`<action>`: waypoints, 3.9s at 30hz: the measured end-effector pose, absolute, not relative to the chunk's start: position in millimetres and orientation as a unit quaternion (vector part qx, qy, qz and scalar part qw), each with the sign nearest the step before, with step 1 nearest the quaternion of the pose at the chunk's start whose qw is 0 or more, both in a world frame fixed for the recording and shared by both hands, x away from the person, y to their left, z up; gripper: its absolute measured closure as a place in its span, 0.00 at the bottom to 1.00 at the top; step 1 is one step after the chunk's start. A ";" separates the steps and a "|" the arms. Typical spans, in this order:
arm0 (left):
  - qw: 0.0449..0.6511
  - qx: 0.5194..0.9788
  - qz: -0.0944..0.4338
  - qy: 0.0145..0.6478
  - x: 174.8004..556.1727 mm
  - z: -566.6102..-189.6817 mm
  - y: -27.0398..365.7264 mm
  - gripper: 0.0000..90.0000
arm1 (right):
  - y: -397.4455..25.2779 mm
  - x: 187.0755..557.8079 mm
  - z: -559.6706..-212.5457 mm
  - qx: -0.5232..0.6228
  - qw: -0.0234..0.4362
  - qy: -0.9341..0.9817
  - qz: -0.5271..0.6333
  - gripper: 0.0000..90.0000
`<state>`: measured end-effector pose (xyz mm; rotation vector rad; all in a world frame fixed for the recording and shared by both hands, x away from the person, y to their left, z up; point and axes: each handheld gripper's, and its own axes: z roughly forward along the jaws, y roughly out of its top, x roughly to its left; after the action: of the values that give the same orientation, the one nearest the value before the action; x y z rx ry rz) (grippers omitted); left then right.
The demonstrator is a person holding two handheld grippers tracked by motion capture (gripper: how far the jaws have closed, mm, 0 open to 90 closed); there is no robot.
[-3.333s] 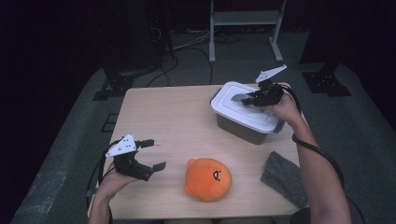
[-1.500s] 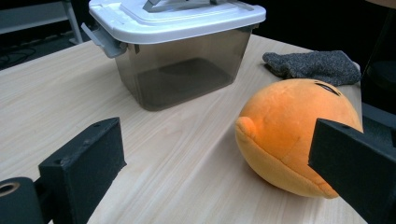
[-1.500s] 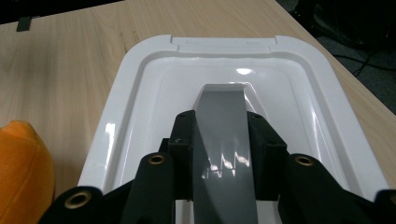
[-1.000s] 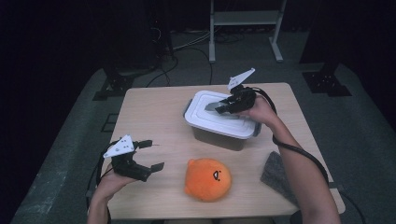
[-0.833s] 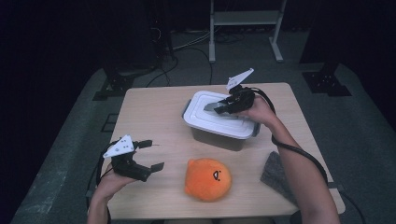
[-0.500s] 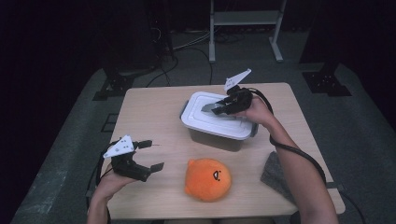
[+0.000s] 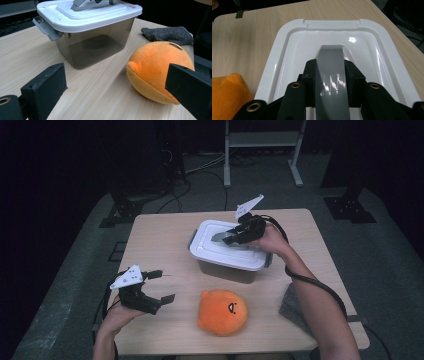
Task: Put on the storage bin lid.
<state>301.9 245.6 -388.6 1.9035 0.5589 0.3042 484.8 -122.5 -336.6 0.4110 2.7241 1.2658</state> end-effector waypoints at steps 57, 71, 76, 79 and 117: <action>0.537 0.799 0.127 0.238 302.5 -390.9 247.6 0.03 | -125.8 464.7 -304.7 0.139 0.080 0.890 0.427 0.73; 0.534 0.802 0.127 0.238 302.5 -391.3 245.8 0.03 | -176.7 440.7 -280.8 0.153 0.097 0.885 0.428 0.73; 0.532 0.803 0.127 0.238 302.7 -391.5 245.5 0.03 | -199.8 431.9 -280.3 0.165 0.100 0.882 0.429 0.73; 0.531 0.803 0.128 0.238 302.7 -392.0 244.7 0.03 | -213.9 426.9 -281.0 0.172 0.103 0.880 0.430 0.73; 0.530 0.803 0.125 0.244 303.4 -394.4 243.0 0.03 | -321.5 379.6 -291.0 0.239 0.126 0.852 0.448 0.73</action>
<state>303.4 243.0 -394.4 1.9165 0.5824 0.2986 379.6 -321.5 -291.0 0.6962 2.4825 1.3047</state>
